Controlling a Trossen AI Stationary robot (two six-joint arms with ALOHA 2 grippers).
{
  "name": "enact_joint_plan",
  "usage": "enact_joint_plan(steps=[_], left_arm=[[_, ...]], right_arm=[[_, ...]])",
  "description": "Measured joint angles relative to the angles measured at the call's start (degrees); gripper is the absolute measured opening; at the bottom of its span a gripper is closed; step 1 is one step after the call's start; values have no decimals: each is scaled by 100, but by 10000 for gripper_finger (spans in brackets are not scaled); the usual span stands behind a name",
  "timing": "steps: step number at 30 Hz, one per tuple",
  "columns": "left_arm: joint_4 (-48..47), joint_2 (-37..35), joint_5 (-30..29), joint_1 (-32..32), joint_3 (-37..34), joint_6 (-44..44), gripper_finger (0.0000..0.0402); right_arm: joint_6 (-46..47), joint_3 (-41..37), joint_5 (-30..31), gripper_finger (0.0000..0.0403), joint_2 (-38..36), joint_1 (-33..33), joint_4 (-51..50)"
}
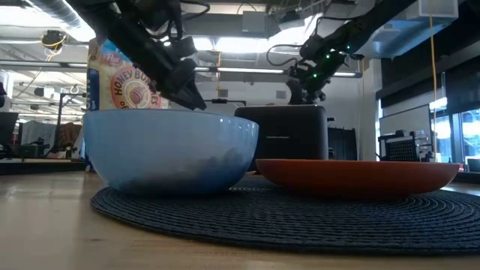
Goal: Arrange a breakfast setting
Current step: Put the toasted bread from the toaster onto the orange plate
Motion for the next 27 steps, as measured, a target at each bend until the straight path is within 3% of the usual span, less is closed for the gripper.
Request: enact_joint_plan(steps=[3, 7, 12, 18, 22, 27], left_arm=[[114, 5, -195, -76, 0, 155, 275], [864, 5, -63, 144, 1, 1134, 275], [1841, 88, 1511, 1072, 2, 1654, 275], [3203, 536, 3086, 2029, 16, 1857, 275], [3004, 626, 3629, 2144, 503, 1391, 275], [1964, 647, 3594, 1970, 1798, 1750, 275]], right_arm=[[142, 3, 21, 186, 0, -2, -112], [341, -3, -5, 186, -85, 1, -195], [289, -13, -127, 186, -235, 82, 183], [216, -13, -1237, 186, -333, 282, 479], [190, -13, -1548, 186, -594, 593, 45], [45, -13, -1413, 186, -1444, 986, -798]])
